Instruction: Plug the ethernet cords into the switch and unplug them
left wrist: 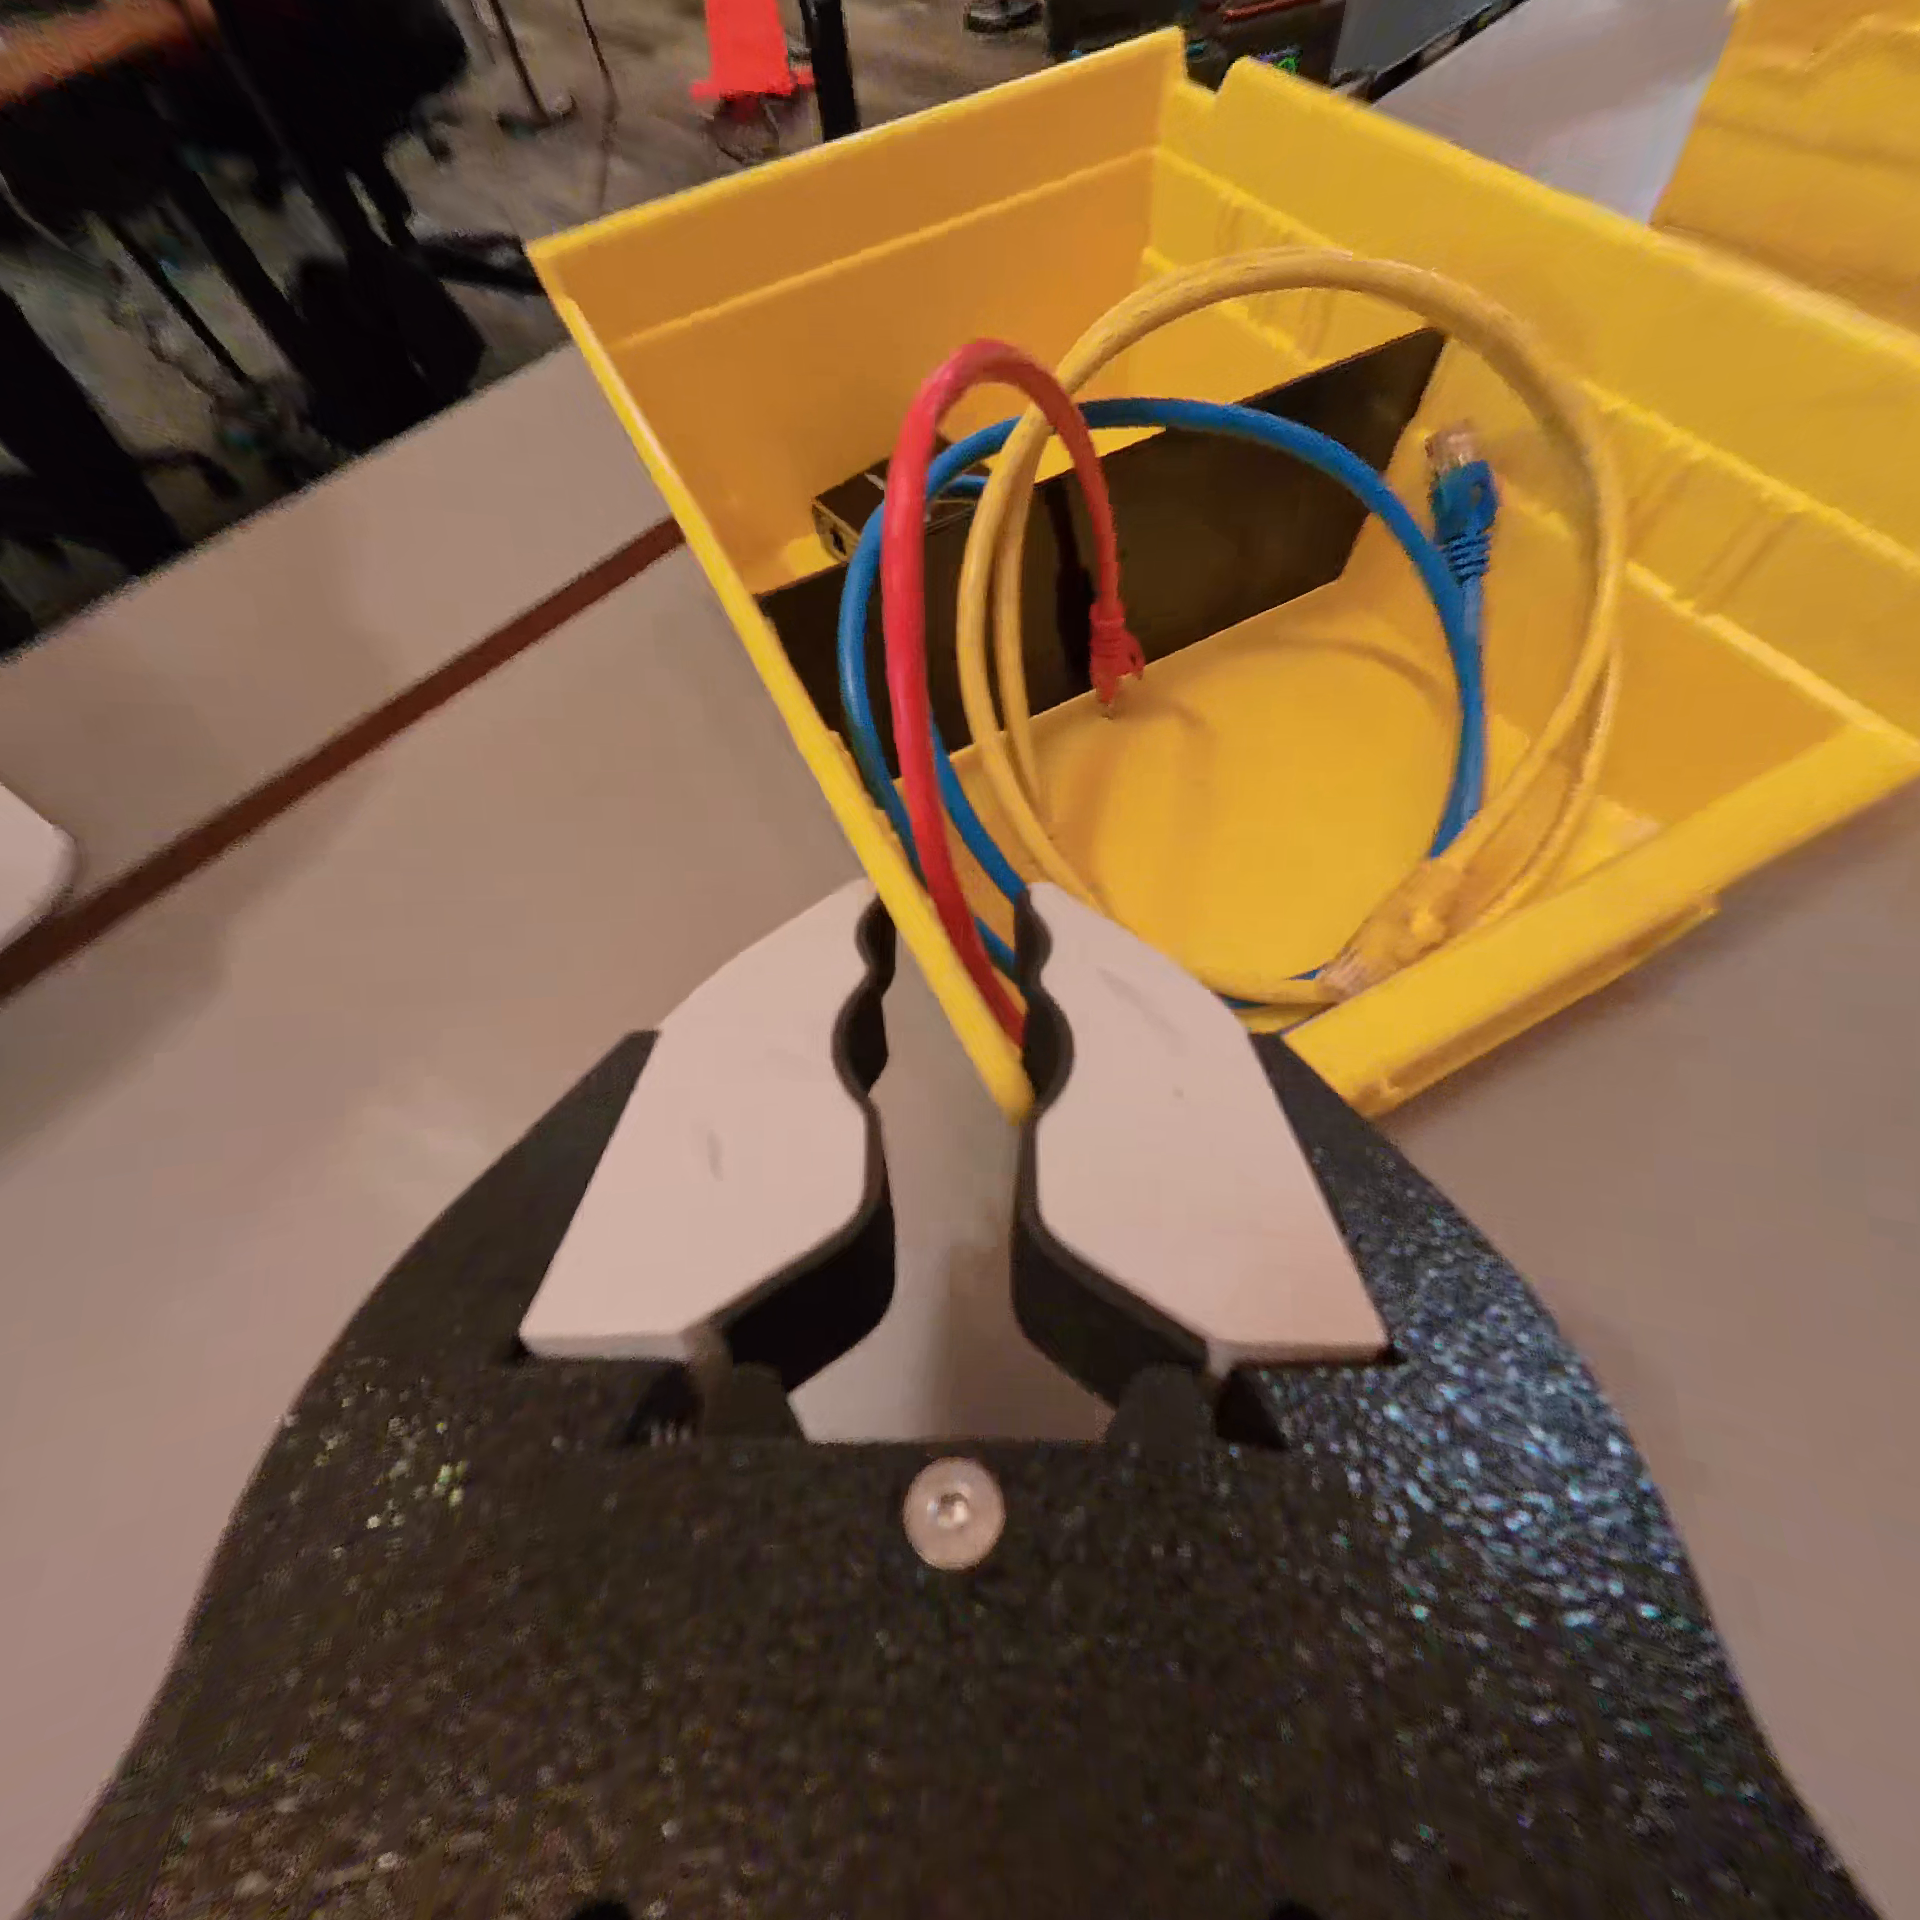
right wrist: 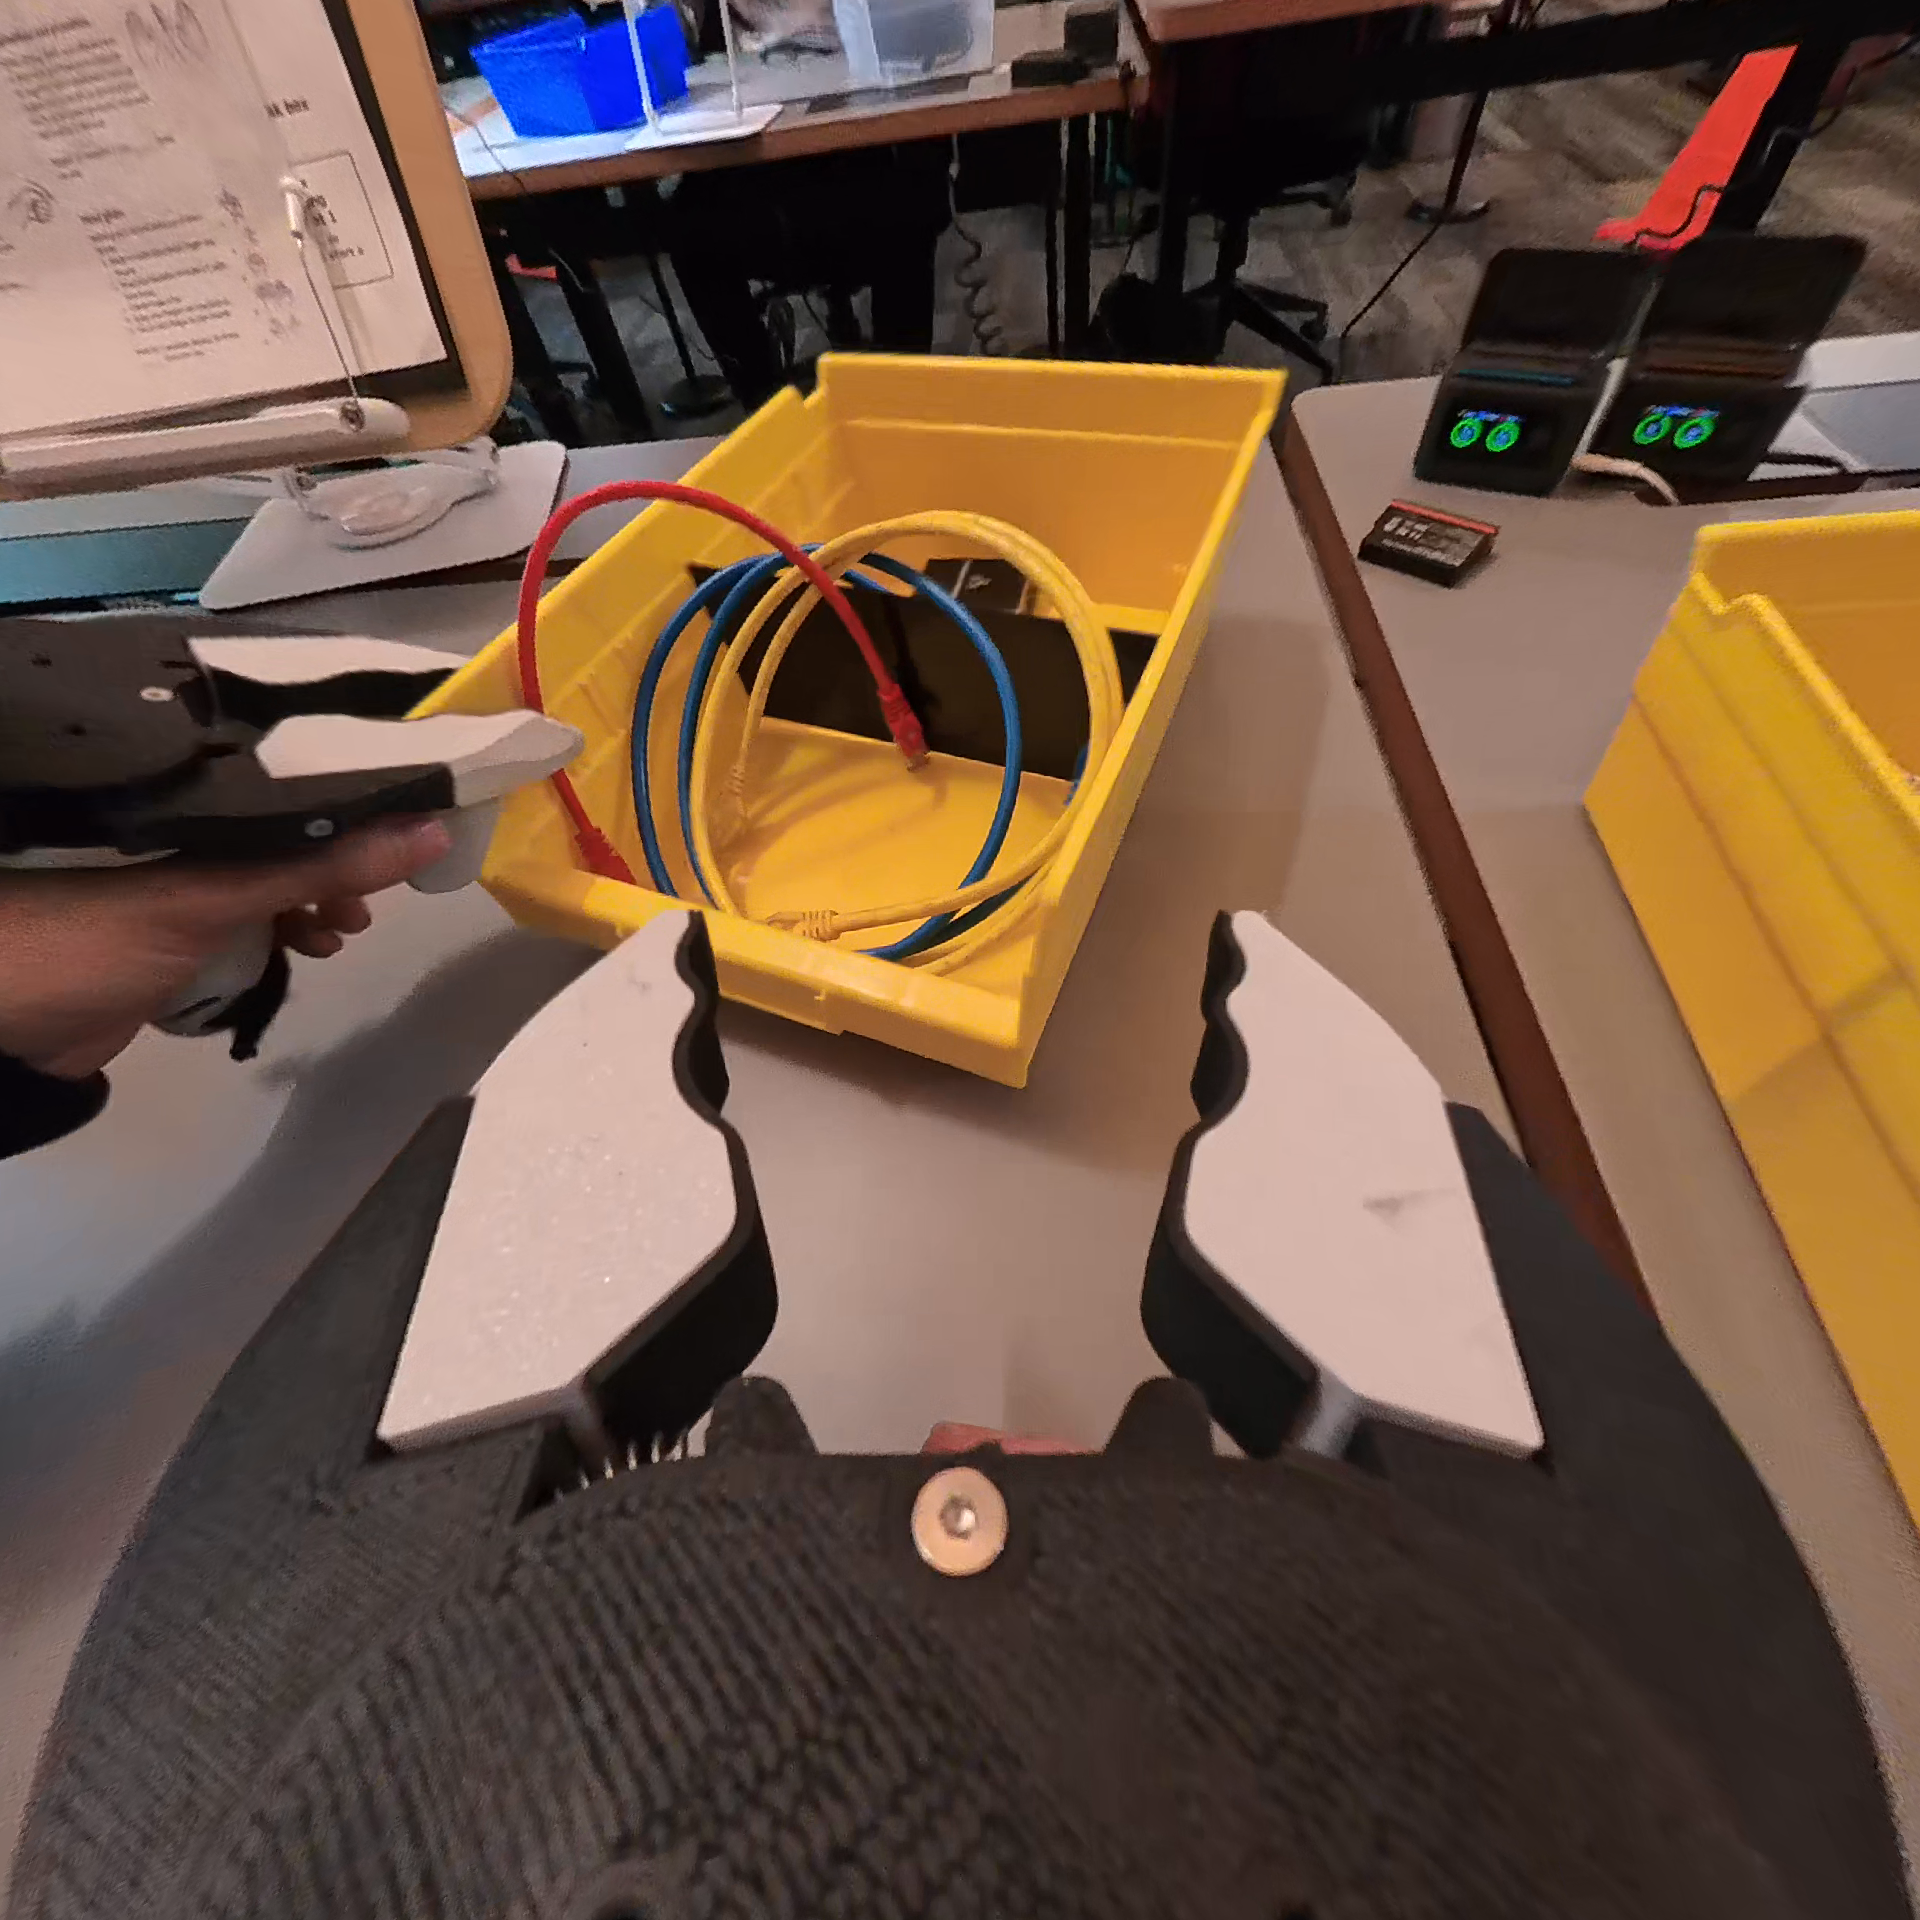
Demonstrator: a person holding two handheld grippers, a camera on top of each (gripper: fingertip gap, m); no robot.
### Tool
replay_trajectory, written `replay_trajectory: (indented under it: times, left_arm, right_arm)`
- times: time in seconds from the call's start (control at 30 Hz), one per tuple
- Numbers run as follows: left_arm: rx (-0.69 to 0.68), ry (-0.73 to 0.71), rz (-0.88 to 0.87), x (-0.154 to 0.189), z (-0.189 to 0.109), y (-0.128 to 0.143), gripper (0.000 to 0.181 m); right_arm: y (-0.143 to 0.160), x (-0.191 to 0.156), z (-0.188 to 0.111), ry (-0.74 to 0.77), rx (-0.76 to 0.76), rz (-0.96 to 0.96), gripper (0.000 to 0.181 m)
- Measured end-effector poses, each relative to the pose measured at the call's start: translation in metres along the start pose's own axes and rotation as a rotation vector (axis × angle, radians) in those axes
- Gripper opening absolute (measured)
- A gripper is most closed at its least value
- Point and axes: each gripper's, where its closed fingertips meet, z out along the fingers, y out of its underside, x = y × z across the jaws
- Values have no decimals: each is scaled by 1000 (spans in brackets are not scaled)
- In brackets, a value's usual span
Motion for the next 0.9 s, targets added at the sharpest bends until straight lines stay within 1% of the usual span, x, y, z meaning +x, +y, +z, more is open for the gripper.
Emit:
replay_trajectory:
  times: [0.03,0.1,0.17,0.23,0.3,0.37,0.5,0.53,0.6,0.67,0.73,0.77,0.8,0.83,0.9]
  left_arm:
    - [-6,-30,49,-4,2,1,20]
    - [-24,-73,69,-18,1,5,12]
    - [-8,-55,64,-27,-9,11,11]
    - [-5,-46,79,-35,-31,24,11]
    - [2,-34,71,-44,-64,44,11]
    - [19,-25,68,-55,-106,68,11]
    - [68,-25,8,-75,-198,121,10]
    - [83,-32,-14,-79,-221,134,9]
    - [104,-52,-52,-85,-264,158,9]
    - [117,-88,-62,-88,-302,179,9]
    - [121,-129,-55,-92,-334,197,9]
    - [120,-147,-51,-94,-348,205,9]
    - [117,-164,-45,-96,-360,211,9]
    - [114,-181,-45,-99,-370,217,9]
    - [116,-210,-47,-105,-384,226,9]
  right_arm:
    - [1,-5,3,-9,-15,-5,88]
    - [-3,-19,5,-26,-22,-47,88]
    - [-13,-38,3,-49,1,-108,87]
    - [-26,-69,-2,-123,40,-163,85]
    - [-38,-108,-6,-220,86,-191,85]
    - [-47,-163,-13,-369,115,-221,84]
    - [-52,-303,-36,-727,171,-340,85]
    - [-50,-338,-39,-812,167,-407,86]
    - [-46,-405,-34,-960,96,-516,95]
    - [-47,-465,-15,-1036,-16,-541,99]
    - [-49,-520,16,-1047,-131,-532,97]
    - [-46,-541,39,-1016,-198,-548,96]
    - [-43,-557,68,-943,-259,-550,95]
    - [-41,-568,98,-854,-310,-535,95]
    - [-32,-578,154,-707,-396,-534,94]
